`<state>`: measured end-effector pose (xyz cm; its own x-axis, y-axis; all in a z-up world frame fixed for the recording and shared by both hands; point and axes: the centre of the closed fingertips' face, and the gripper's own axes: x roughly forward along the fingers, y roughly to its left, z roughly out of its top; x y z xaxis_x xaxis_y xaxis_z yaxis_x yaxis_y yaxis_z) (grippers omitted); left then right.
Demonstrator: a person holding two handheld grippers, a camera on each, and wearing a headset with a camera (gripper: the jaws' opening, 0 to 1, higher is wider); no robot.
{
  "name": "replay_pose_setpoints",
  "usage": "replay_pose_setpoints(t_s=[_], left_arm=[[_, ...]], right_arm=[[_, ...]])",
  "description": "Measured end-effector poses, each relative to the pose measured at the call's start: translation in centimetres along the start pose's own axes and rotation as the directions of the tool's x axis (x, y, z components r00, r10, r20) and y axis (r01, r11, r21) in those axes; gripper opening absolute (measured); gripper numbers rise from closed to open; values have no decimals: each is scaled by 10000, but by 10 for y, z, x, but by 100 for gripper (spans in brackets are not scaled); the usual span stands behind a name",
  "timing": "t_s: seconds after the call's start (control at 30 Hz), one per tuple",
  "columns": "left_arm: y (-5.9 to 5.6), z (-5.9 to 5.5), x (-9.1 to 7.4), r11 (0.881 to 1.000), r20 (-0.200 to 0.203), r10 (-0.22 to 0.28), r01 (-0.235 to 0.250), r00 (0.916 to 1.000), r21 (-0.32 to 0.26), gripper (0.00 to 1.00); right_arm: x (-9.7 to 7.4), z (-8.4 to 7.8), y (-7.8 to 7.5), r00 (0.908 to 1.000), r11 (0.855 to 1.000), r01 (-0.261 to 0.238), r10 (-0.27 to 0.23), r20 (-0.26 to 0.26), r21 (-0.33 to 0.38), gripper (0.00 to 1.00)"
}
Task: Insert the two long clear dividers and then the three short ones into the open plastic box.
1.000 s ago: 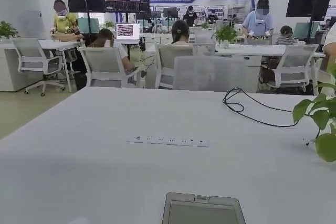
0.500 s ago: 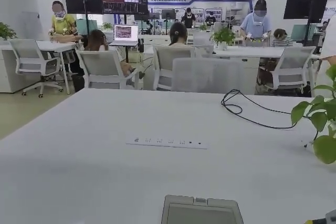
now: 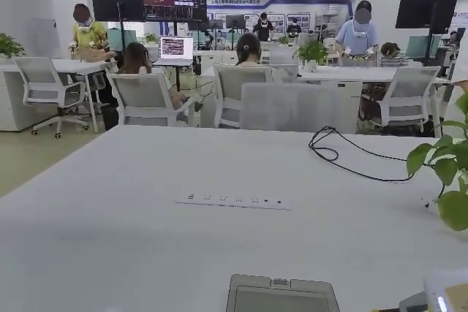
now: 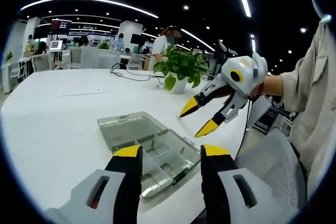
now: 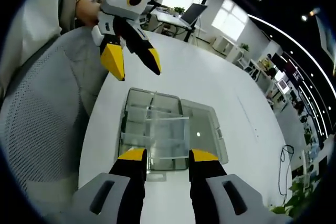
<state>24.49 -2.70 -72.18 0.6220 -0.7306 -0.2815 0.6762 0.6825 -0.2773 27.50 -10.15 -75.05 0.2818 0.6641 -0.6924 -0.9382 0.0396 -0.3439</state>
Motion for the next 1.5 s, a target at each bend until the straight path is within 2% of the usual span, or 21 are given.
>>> replay_pose_setpoints(t_s=[0.1, 0.2, 0.33, 0.47, 0.57, 0.7, 0.8, 0.87, 1.13, 1.2, 1.27, 1.3, 1.33, 1.37, 1.4, 1.43, 1.47, 1.5], left_arm=[[-4, -1, 1, 9989, 104, -216, 220, 9997, -419, 35], [-7, 0, 2, 9985, 157, -313, 320, 9994, -448, 33], [-8, -1, 3, 9961, 232, -430, 446, 9988, -761, 30], [-10, 5, 3, 9904, 654, -581, 658, 9962, -1218, 22], [-10, 7, 4, 9887, 739, -601, 695, 9955, -1325, 18], [-11, 8, 4, 9855, 808, -634, 751, 9947, -1519, 12], [-9, 11, 3, 9780, 1016, -581, 771, 9931, -1939, 6], [-8, 11, 3, 9740, 963, -522, 720, 9940, -2147, 2], [-5, 11, 4, 9608, 907, -414, 645, 9950, -2697, 0], [-4, 10, 4, 9511, 794, -336, 563, 9963, -3037, 0], [-5, 8, 4, 9318, 684, -360, 583, 9970, -3583, 0], [-3, 7, 4, 9095, 626, -225, 464, 9978, -4132, 0], [-4, 8, 5, 8771, 670, -298, 582, 9973, -4767, 0], [-5, 6, 5, 8557, 565, -385, 621, 9977, -5138, 0], [-2, 6, 6, 8474, 585, -338, 597, 9977, -5276, 0], [-1, 6, 6, 8495, 615, -328, 603, 9976, -5242, 0], [-2, 6, 6, 8586, 566, -321, 566, 9979, -5096, 0], [-3, 6, 6, 8611, 500, -315, 525, 9983, -5058, 0]], right_arm=[[2, 12, 0, 9997, 9999, 101, -98, 239, -126, 32], [3, 23, 1, 9986, 9996, 183, -172, 496, -208, 32], [6, 35, 3, 9976, 9980, 204, -164, 674, -596, 32], [7, 46, 6, 9951, 9977, 188, -124, 979, -645, 32], [8, 53, 5, 9936, 9963, 324, -234, 1108, -797, 32], [10, 57, 5, 9936, 9925, 477, -355, 1074, -1128, 32], [11, 60, 6, 9932, 9903, 520, -379, 1098, -1287, 32], [12, 60, 7, 9937, 9901, 464, -322, 1074, -1322, 32], [12, 66, 5, 9917, 9861, 717, -544, 1164, -1502, 32], [12, 66, 5, 9917, 9824, 802, -617, 1127, -1686, 32], [12, 66, 5, 9921, 9820, 805, -624, 1084, -1708, 32], [12, 66, 5, 9921, 9818, 821, -641, 1080, -1715, 32], [12, 66, 5, 9923, 9817, 839, -665, 1050, -1710, 32], [12, 65, 5, 9926, 9815, 837, -670, 1008, -1722, 32], [12, 65, 5, 9929, 9818, 825, -663, 986, -1710, 33], [12, 65, 5, 9930, 9818, 853, -698, 954, -1698, 33], [12, 65, 5, 9932, 9822, 845, -696, 932, -1677, 33], [12, 64, 5, 9938, 9834, 805, -667, 885, -1628, 33]])
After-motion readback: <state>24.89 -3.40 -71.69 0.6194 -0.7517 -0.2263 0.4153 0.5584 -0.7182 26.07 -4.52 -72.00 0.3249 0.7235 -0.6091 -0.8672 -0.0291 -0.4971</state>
